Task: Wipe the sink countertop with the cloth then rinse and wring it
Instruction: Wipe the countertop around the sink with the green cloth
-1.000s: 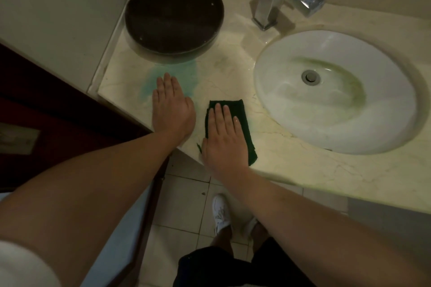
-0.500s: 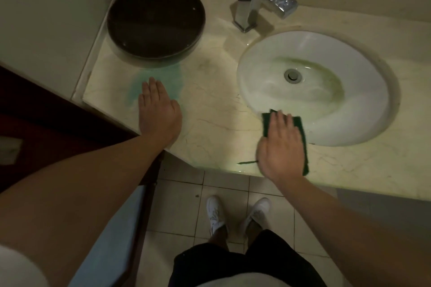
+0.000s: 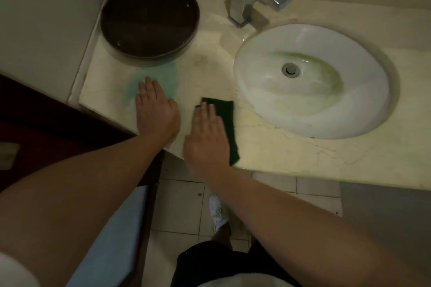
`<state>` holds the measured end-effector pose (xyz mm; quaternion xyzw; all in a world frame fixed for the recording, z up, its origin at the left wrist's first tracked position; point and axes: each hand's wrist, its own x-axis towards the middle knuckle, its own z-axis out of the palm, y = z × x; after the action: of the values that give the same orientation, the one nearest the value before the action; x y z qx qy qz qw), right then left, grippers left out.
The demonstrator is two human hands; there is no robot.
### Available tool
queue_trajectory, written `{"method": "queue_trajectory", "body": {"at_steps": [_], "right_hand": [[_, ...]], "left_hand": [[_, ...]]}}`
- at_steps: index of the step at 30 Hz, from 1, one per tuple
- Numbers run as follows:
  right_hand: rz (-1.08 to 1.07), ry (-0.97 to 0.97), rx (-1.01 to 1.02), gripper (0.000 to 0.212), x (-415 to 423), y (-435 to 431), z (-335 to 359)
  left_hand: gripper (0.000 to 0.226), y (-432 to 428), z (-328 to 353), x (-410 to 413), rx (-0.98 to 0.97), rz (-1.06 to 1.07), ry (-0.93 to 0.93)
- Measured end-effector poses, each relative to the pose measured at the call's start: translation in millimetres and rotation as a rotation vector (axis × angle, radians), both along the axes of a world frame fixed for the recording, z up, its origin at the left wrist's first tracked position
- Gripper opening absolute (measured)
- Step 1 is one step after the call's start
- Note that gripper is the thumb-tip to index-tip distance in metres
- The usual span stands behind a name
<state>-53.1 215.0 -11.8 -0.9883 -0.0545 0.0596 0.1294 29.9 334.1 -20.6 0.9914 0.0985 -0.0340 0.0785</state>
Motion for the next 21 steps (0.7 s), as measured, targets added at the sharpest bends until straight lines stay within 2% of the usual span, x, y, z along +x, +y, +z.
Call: {"method": "queue_trajectory", "body": {"at_steps": [3, 7, 14, 17, 19, 21], "right_hand": [[0.162, -0.023, -0.005, 0.064, -19, 10, -6], [0.201, 0.012, -0.104, 0.063, -31, -18, -3], [-0.154, 0.027, -0.203, 0.065, -39, -130, 3], [-0.327, 0.024, -0.171, 0.067, -40, -135, 2], [-0.321, 0.03, -0.185, 0.068, -33, -112, 5], [-0.178, 0.036, -0.154, 0.068, -25, -75, 5]], "left_hand": [[0.066, 2, -1, 1, 0.005, -0.008, 0.002], [0.065, 3, -1, -1, -0.005, -0.017, -0.005], [0.066, 1, 3, -2, 0.002, -0.008, 0.006], [0.066, 0, 4, -3, 0.002, -0.003, 0.005], [0.066, -1, 4, -2, 0.01, 0.0, 0.01], [0.066, -1, 3, -1, 0.01, 0.007, 0.014]]}}
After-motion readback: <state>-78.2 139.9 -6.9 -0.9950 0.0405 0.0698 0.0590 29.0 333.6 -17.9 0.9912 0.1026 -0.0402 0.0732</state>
